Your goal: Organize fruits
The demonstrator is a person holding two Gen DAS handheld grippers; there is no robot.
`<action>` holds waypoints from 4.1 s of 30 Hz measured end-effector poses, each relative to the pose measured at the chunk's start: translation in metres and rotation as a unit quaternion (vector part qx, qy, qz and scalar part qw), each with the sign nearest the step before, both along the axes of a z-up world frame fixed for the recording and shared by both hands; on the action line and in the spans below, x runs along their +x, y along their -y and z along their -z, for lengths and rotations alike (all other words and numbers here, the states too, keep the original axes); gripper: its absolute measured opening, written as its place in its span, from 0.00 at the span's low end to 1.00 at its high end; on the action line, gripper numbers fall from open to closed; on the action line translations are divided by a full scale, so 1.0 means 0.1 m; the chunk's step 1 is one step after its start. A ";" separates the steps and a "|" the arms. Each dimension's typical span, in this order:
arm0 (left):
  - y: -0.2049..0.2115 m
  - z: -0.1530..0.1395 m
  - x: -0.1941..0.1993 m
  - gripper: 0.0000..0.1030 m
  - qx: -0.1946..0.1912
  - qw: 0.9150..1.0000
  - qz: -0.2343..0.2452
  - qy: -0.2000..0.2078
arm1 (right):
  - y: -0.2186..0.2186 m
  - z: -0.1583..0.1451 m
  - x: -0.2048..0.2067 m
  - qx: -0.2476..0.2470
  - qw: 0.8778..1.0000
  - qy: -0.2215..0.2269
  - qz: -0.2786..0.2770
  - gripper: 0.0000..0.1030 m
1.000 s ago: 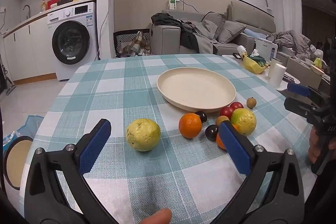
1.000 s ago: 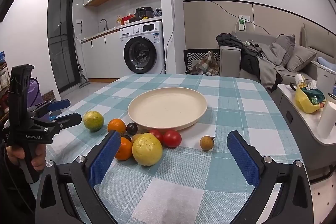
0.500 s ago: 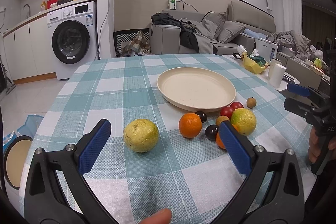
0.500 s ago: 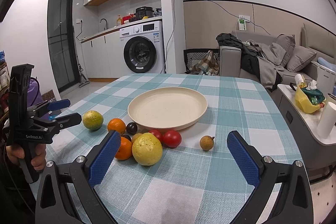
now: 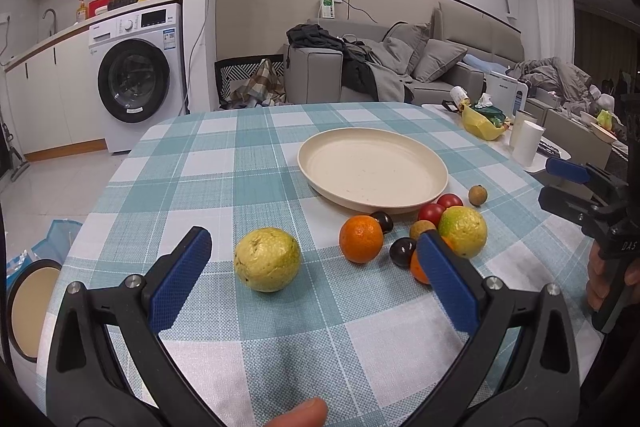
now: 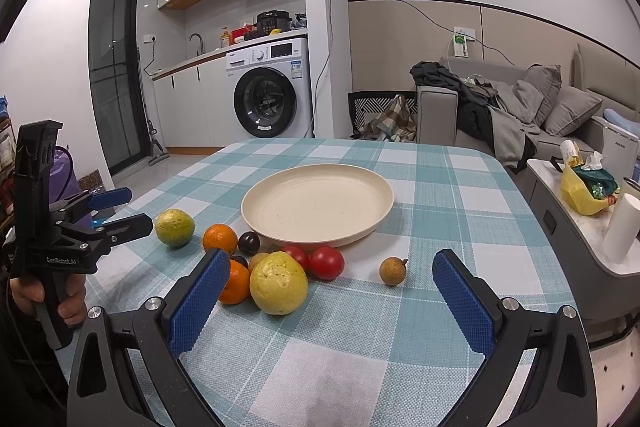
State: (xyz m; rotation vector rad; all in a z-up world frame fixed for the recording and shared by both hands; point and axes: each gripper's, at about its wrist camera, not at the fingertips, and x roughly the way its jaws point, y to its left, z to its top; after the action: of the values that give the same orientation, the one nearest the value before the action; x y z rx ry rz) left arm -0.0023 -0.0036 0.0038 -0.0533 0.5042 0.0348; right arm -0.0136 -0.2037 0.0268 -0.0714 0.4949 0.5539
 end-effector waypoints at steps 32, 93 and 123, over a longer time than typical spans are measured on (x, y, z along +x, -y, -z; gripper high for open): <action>0.00 0.04 0.00 0.99 0.000 1.000 -0.001 -0.002 | 0.04 0.00 0.00 0.000 1.000 -0.002 0.001 1.00; -0.47 0.45 0.69 0.99 -0.027 0.987 -0.057 -0.151 | -0.36 0.43 0.55 -0.006 0.977 -0.212 -0.034 0.66; -0.40 0.49 0.77 0.45 -0.053 0.987 0.000 -0.152 | -0.48 0.48 0.60 0.002 0.972 -0.232 -0.042 0.47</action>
State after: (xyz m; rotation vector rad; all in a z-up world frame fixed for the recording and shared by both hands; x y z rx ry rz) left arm 0.0750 0.0363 -0.0450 -0.1539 0.8111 0.0162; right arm 0.0466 -0.1554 -0.0211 0.0440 0.9508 0.6567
